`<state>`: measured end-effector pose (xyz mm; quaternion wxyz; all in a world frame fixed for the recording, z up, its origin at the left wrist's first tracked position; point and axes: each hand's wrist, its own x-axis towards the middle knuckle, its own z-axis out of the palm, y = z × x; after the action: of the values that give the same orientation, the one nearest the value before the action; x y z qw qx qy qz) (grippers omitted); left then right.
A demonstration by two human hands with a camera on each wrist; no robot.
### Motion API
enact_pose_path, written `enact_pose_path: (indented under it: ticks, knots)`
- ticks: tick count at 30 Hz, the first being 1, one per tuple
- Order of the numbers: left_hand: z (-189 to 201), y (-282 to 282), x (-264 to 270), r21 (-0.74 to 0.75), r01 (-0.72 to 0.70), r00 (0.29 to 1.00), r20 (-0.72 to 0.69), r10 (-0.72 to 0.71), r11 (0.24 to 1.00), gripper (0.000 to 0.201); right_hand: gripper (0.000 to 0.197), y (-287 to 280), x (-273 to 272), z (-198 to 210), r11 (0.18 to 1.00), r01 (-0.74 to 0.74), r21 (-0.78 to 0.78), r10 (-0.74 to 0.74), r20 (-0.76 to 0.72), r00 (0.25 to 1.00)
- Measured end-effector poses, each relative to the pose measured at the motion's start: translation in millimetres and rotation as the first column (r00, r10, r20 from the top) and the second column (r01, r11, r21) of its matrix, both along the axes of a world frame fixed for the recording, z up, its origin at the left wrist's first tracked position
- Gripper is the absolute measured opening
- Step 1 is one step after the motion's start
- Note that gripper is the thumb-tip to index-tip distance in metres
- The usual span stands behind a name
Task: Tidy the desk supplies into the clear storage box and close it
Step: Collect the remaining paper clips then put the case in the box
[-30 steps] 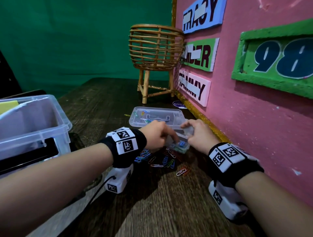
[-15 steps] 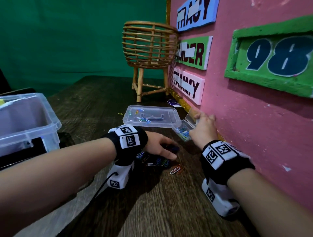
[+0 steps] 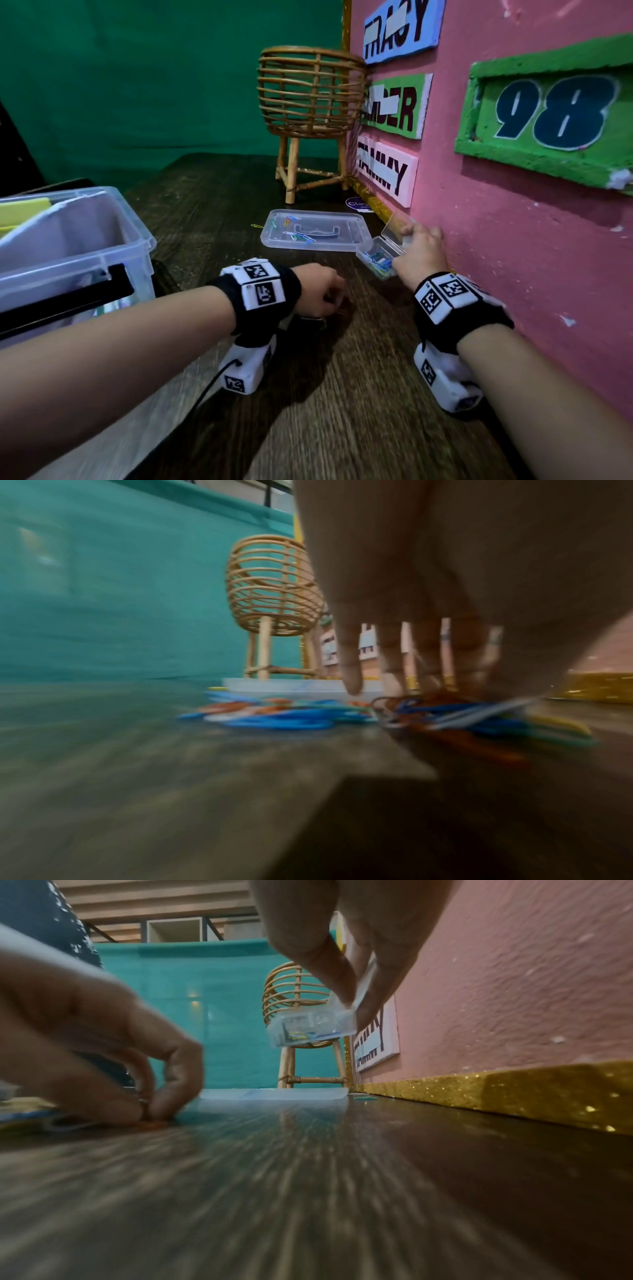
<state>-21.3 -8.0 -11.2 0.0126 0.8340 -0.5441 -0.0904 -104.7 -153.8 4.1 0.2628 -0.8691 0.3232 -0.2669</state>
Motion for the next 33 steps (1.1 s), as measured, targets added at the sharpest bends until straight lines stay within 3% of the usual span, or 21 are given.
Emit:
enact_pose_path:
  ticks: [2, 5, 8, 10, 12, 18, 22, 28, 33]
  knots:
    - [1.2, 15.6, 6.1, -0.008, -0.12, 0.991, 0.056, 0.12, 0.993, 0.03, 0.051, 2.4, -2.8, -0.6, 1.0, -0.02, 0.003, 0.02, -0.023, 1.0]
    - [2.7, 33.8, 11.5, -0.066, -0.301, 0.952, -0.072, 0.297, 0.951, 0.073, 0.052, 5.2, -5.2, -0.6, 0.999, -0.042, 0.006, 0.042, -0.029, 0.999]
    - [2.2, 38.7, 17.4, 0.073, -0.416, 0.886, -0.191, 0.422, 0.906, 0.098, 0.05, 7.2, -7.9, 0.0, 0.999, -0.054, 0.003, 0.054, -0.034, 0.998]
    - [0.1, 37.7, 20.4, 0.21, -0.387, 0.888, -0.177, 0.424, 0.898, 0.103, 0.05, 7.8, -9.4, 0.7, 0.998, -0.061, 0.007, 0.061, -0.038, 0.997]
    - [-1.5, 37.1, 20.3, 0.235, -0.317, 0.925, -0.138, 0.354, 0.919, 0.092, 0.049, 8.2, -9.8, 1.4, 0.998, -0.07, 0.007, 0.07, -0.049, 0.996]
    - [4.7, 39.8, 15.8, 0.006, -0.266, 0.955, -0.13, 0.265, 0.964, 0.039, 0.037, 5.0, -2.6, -4.6, 0.98, -0.196, -0.02, 0.189, -0.19, 0.964]
    - [4.5, 37.5, 16.0, -0.078, -0.284, 0.948, -0.172, 0.267, 0.956, 0.032, 0.039, 4.2, -1.4, -7.2, 0.945, -0.326, -0.004, 0.312, -0.281, 0.907]
    - [3.4, 32.6, 22.3, -0.197, -0.297, 0.951, -0.15, 0.27, 0.934, 0.024, 0.046, 2.7, 1.8, -9.0, 0.921, -0.39, 0.01, 0.379, -0.261, 0.888]
    - [7.3, 19.2, 18.2, -0.461, -0.234, 0.972, -0.117, 0.202, 0.856, 0.023, 0.049, 1.5, 2.9, -9.1, 0.901, -0.431, 0.048, 0.427, -0.27, 0.863]
